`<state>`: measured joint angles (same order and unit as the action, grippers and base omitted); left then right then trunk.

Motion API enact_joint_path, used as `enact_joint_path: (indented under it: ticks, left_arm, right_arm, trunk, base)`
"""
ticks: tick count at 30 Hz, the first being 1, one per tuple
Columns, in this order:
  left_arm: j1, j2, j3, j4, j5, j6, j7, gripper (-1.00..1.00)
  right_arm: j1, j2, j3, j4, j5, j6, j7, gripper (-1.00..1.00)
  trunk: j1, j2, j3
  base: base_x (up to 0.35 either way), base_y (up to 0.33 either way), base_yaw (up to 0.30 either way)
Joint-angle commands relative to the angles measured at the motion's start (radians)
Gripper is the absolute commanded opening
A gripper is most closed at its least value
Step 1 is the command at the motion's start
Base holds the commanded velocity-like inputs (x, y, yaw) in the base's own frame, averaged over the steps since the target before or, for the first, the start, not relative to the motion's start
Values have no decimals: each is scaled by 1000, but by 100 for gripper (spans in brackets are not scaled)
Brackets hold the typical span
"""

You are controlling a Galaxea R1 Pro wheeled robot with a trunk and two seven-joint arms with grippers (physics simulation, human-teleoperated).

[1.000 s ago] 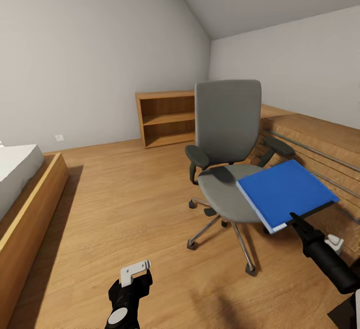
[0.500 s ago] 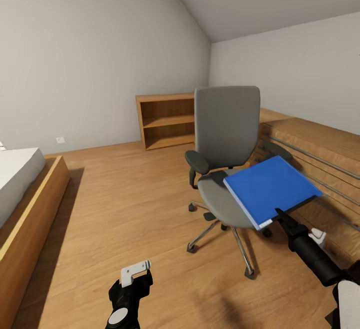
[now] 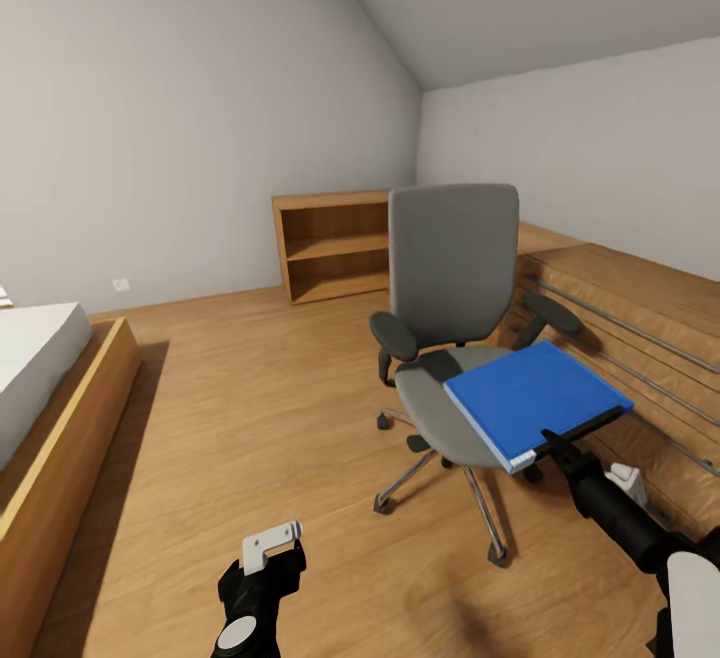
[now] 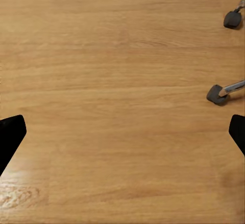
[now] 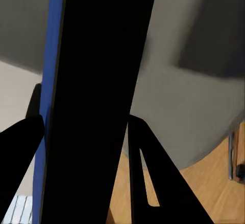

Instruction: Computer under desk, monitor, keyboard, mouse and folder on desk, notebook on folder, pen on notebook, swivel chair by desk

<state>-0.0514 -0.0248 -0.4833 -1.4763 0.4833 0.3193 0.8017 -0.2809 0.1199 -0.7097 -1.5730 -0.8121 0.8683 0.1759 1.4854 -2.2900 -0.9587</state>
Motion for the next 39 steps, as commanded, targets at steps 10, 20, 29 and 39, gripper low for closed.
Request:
enact_joint_path:
  ticks: [10,20,29,39]
  left_arm:
    - [-1,0,-1,-1,4,4,7,100]
    - [-1,0,-1,-1,4,4,7,100]
    - [-1,0,-35,-1,4,3,7,100]
    - [-1,0,-41,-1,8,4,2,100]
  right_arm:
    - [-1,-1,-3,-1,-78,9,-2,-100]
    - [-1,-8,-2,-1,-147,34,0,-100]
    - [-1,-4,-10,-1,-150,50,4,-100]
    - [-1,-5,-50,-1,-173,43,4,-100]
  trunk:
    - [-39,70,31]
    - [-77,140,62]
    - [-111,203,90]
    - [-150,273,121]
  base:
    - [0,0,0]
    - [0,0,0]
    - [0,0,0]
    - [0,0,0]
